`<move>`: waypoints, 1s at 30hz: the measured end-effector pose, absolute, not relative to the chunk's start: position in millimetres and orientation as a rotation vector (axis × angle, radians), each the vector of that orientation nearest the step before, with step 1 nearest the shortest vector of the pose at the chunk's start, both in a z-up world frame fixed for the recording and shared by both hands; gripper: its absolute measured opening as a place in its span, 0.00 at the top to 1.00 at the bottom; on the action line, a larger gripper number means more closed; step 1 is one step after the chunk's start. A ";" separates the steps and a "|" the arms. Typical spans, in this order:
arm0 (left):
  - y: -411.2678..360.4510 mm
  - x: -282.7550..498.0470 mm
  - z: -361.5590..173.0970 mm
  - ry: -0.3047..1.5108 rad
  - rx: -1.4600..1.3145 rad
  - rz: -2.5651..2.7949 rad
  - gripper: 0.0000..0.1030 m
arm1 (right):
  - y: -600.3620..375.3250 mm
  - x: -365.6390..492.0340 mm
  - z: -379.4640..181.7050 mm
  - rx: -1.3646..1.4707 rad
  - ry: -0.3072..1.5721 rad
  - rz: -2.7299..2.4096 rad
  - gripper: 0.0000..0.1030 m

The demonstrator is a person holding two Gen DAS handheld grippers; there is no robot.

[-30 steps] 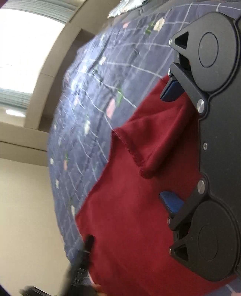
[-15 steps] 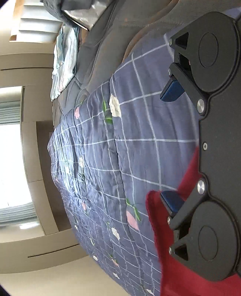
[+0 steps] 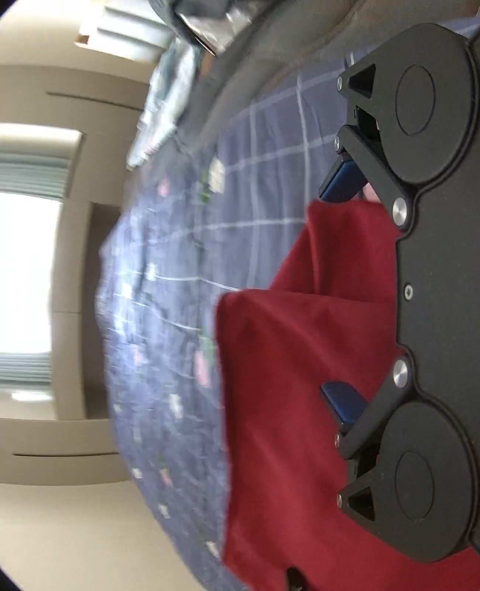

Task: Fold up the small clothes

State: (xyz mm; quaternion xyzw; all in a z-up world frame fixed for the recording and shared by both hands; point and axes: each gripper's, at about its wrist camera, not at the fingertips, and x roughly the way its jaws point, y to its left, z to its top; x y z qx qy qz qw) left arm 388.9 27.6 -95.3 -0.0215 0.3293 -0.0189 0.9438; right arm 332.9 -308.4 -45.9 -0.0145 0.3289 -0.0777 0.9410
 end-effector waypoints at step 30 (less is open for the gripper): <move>97.8 271.2 -85.6 0.670 -0.351 0.095 0.00 | -168.4 284.7 -86.4 -0.167 0.532 0.076 0.00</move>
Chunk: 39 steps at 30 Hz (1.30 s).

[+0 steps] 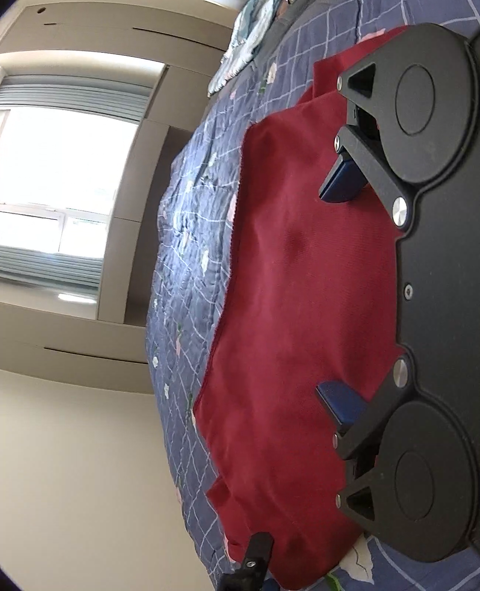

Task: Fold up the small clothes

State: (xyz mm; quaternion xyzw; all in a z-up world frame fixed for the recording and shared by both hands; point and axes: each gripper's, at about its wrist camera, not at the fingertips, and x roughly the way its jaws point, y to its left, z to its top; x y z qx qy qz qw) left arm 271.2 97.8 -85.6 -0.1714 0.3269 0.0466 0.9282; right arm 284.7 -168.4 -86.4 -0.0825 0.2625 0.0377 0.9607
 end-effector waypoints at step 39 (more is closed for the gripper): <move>72.3 266.6 -94.9 0.627 -0.213 0.146 0.00 | -165.4 283.5 -90.9 -0.186 0.524 0.074 0.00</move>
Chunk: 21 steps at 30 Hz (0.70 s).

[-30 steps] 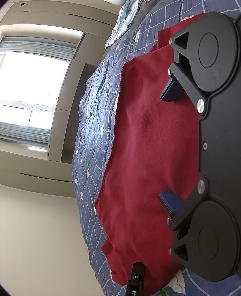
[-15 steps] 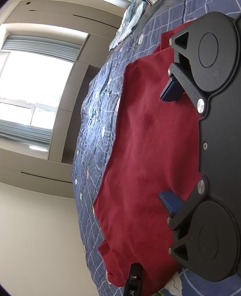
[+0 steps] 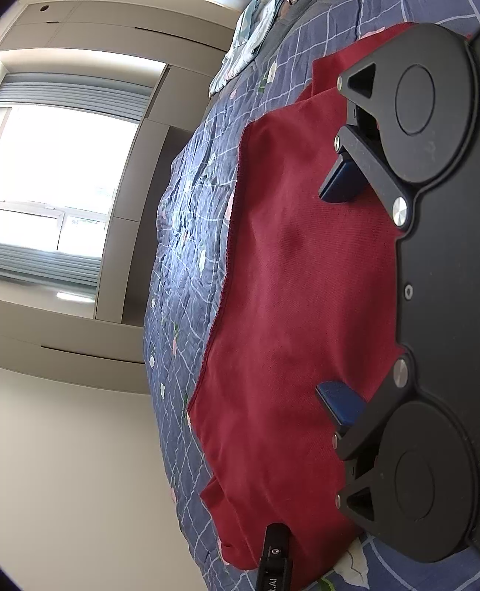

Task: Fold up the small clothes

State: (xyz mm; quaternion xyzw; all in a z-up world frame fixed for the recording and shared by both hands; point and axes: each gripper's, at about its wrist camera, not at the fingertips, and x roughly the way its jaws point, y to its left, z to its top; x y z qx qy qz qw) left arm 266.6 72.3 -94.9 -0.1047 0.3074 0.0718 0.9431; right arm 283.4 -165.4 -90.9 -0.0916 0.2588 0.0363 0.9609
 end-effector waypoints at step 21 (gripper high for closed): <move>82.7 236.9 -89.5 0.566 -0.416 0.060 0.00 | -177.1 288.1 -89.6 -0.099 0.556 0.115 0.00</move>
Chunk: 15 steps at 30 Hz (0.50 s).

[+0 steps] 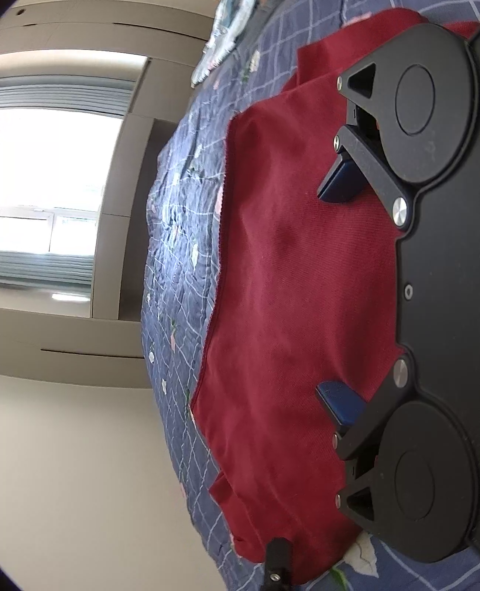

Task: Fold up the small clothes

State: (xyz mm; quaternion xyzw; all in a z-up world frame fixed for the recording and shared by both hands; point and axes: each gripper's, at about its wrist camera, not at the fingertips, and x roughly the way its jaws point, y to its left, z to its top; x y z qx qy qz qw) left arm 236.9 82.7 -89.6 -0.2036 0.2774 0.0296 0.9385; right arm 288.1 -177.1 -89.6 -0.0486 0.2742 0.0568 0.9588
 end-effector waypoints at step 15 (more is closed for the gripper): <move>99.5 240.4 -102.0 0.583 -0.774 0.116 0.35 | -184.8 289.7 -90.8 -0.039 0.559 0.138 0.00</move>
